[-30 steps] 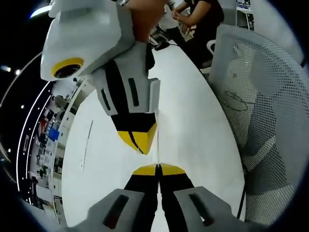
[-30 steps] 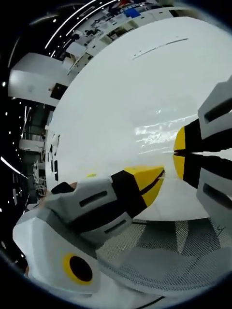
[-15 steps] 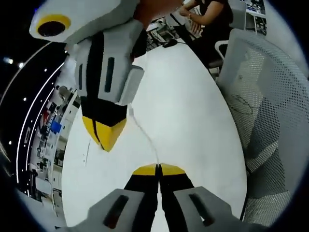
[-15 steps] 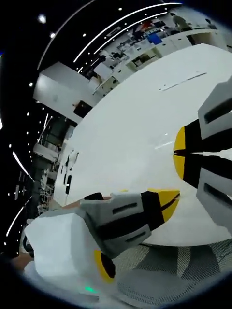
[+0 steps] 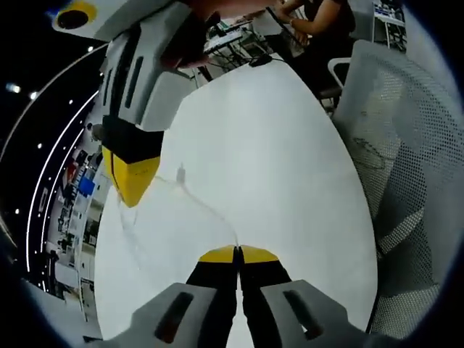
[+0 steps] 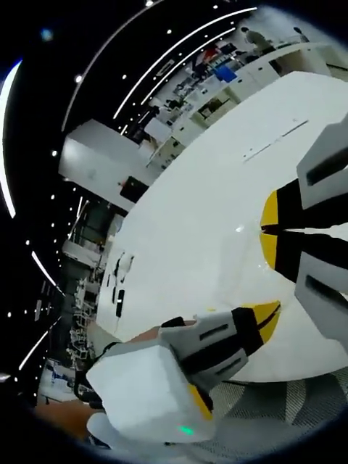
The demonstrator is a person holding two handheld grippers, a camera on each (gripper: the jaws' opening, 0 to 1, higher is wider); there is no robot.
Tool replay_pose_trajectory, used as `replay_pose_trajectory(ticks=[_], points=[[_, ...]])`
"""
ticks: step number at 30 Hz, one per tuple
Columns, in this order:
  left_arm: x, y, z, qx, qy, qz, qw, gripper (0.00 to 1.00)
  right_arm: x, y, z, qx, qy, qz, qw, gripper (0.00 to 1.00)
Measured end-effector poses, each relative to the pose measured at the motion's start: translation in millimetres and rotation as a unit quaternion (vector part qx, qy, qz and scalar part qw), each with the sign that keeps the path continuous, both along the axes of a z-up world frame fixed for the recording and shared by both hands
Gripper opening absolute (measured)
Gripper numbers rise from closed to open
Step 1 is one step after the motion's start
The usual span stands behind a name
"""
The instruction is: Open the resealable bag by pulling the two sides of the seal apart until the entire bag opening is separated and visibly accessible.
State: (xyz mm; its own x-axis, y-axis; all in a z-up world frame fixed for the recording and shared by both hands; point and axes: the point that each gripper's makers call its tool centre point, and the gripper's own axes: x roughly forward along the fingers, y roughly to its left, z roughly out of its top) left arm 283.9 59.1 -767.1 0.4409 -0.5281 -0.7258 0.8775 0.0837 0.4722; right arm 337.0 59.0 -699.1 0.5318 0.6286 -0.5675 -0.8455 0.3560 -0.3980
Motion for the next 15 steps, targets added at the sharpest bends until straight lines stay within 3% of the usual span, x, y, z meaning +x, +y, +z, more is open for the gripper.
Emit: replay_pose_trajectory(ticks=[4, 12, 15], points=[[-0.5, -3.9, -0.9, -0.015, -0.001, -0.009, 0.9998, 0.00, 2.0, -1.1, -8.1, -0.009, 0.011, -0.009, 0.9999, 0.00], [5.9, 0.2, -11.9, -0.026, 0.030, 0.033, 0.9987, 0.00, 4.1, -3.3, -26.7, -0.025, 0.033, -0.018, 0.9990, 0.00], [9.1, 0.4, -12.1, -0.037, 0.029, 0.038, 0.9982, 0.04, 4.9, -5.3, -37.6, -0.035, 0.043, -0.021, 0.9983, 0.00]])
